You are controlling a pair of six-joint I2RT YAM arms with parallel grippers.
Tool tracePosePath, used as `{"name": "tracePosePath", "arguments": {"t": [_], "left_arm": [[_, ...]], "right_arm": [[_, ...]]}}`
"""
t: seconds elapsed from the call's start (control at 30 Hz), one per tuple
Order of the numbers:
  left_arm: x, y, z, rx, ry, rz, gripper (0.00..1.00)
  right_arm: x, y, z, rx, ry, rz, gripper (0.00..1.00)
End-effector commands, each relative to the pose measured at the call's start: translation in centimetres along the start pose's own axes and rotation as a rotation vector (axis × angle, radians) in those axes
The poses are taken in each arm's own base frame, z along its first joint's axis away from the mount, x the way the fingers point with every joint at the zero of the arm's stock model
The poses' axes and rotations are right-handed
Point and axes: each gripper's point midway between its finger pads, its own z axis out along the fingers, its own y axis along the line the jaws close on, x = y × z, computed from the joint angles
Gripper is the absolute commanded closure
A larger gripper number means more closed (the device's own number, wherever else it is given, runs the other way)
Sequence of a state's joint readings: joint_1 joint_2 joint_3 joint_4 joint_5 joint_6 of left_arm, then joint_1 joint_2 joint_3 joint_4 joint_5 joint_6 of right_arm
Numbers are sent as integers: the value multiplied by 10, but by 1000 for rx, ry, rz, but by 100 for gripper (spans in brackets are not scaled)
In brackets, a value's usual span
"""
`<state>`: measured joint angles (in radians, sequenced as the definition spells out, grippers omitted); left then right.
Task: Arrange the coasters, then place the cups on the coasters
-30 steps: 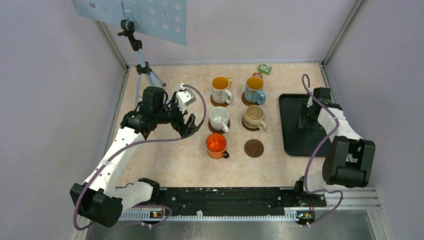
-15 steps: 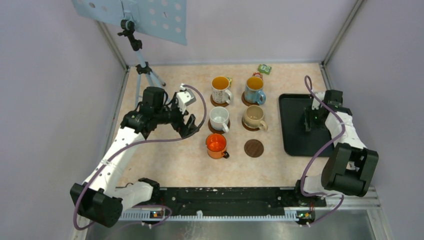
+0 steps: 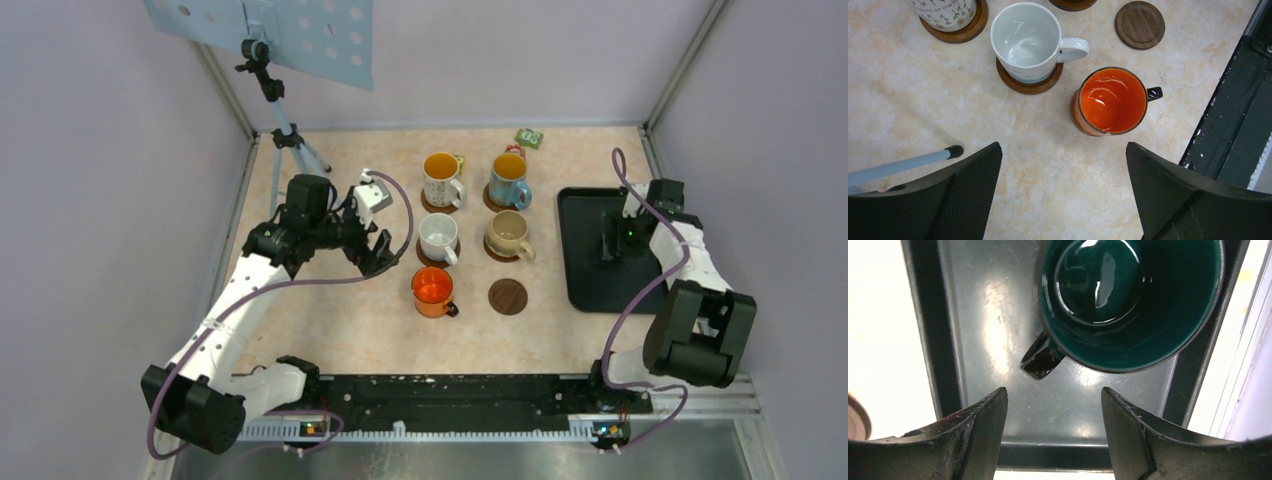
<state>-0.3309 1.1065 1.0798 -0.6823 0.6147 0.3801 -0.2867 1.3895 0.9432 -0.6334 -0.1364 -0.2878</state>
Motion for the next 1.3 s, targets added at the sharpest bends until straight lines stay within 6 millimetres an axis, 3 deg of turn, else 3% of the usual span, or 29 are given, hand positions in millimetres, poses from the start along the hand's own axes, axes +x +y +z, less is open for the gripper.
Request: {"name": "tracePosePath", "arguments": {"t": [0.0,0.13,0.37,0.83,0.93,1.13,1.27], "left_arm": [[-5,-2,1,16,-26,16,1],[-2,-1,2,13,-19,14,1],[2,1,6,9,-13,16,1],[6,6,12,8,-2,13,1],[8,8,11,-9,5,14,1],[8,7,12,-2,2,14,1],[7,7,12,0,0,16,1]], "right_arm": [[-21,-21,9,102,-40,139,33],[-20,-24,18,141,-28,265,35],[-31,-25,13,171,-94,404,33],[-38,-21,28,344,-70,498,30],[-33,-25,32,375,-43,491,36],[-27,-25,32,356,-23,424,60],[-24,-28,28,338,-39,370,70]]}}
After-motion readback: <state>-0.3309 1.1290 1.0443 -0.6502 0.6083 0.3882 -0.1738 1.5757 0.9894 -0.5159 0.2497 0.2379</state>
